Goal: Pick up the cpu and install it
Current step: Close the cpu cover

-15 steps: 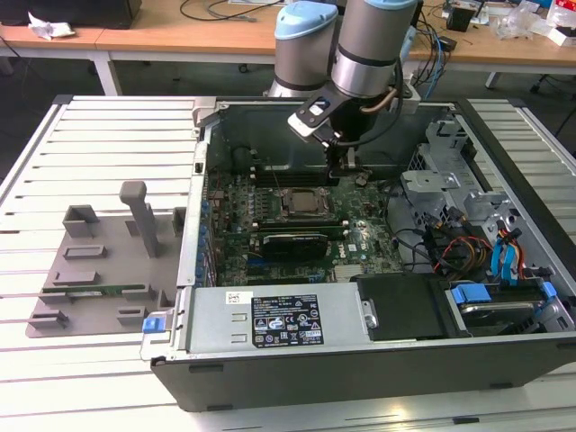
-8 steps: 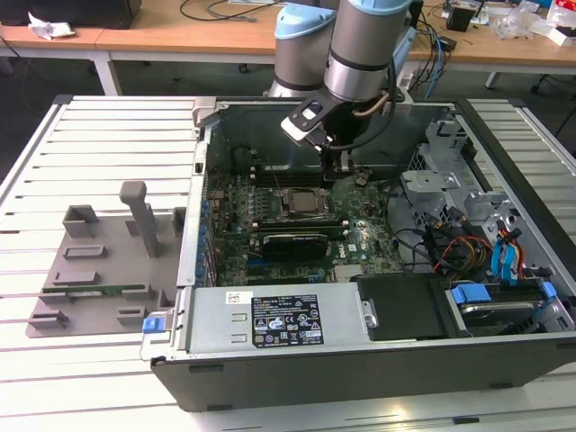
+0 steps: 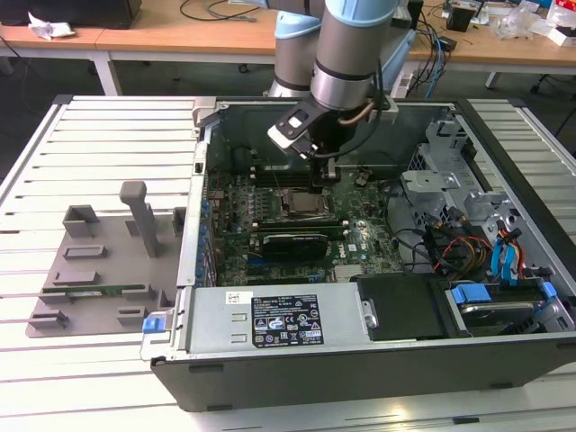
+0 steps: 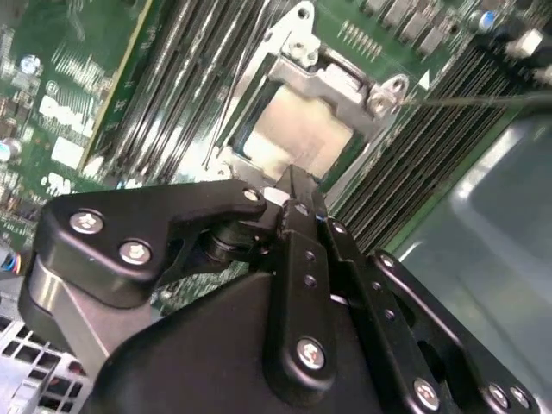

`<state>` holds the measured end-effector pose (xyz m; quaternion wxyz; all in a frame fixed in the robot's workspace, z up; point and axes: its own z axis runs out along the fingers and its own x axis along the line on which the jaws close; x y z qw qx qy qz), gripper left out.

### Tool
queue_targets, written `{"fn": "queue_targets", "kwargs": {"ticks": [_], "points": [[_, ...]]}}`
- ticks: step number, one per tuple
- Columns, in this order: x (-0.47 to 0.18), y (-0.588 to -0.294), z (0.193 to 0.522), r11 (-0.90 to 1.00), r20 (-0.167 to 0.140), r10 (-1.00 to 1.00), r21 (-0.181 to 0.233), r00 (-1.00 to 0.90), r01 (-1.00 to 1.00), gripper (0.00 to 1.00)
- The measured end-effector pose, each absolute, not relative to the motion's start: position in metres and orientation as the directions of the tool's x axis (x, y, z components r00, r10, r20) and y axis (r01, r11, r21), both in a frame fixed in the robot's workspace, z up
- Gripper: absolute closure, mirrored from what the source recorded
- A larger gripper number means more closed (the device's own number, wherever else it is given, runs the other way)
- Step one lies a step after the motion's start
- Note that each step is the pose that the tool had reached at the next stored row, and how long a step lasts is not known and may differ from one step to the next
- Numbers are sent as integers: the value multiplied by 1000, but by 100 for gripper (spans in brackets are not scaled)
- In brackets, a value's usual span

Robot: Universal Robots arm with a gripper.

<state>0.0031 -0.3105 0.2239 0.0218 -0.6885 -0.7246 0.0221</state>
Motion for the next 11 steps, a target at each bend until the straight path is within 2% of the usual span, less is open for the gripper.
{"fn": "queue_targets", "kwargs": {"ticks": [11], "points": [[-33,-310,206,51,1,999,-62,-51,997,89]]}}
